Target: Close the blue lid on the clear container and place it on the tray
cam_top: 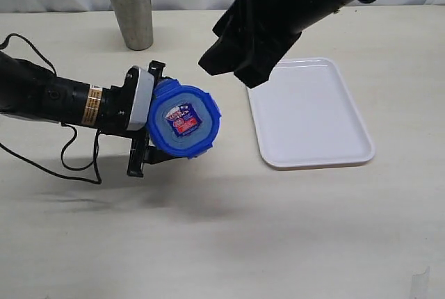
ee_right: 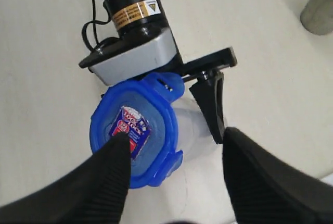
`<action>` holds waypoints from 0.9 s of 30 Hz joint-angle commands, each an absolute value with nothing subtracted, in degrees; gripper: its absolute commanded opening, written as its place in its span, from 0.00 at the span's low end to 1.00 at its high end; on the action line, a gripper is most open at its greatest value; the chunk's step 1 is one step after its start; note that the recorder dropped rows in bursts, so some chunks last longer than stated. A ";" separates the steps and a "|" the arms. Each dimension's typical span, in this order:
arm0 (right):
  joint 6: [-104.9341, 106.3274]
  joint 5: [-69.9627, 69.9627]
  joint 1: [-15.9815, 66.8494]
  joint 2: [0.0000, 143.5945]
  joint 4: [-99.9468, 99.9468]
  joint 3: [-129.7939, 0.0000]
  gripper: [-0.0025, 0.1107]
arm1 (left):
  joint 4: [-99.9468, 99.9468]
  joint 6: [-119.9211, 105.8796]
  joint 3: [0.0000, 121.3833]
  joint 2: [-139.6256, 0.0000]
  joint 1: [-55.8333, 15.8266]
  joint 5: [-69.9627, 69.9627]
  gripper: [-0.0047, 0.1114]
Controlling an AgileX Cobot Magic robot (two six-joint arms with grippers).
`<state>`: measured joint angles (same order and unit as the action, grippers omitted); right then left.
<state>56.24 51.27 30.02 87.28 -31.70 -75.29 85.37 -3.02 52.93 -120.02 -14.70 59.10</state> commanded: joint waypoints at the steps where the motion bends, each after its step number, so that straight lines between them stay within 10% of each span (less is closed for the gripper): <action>1: 61.68 54.48 30.17 86.82 -32.77 -75.25 0.48 | 86.33 -3.11 52.80 -118.84 -17.50 59.91 0.04; 27: 51.83 57.54 43.44 94.74 -3.81 -74.98 0.42 | 84.87 -4.42 52.80 -118.84 -23.30 51.75 0.04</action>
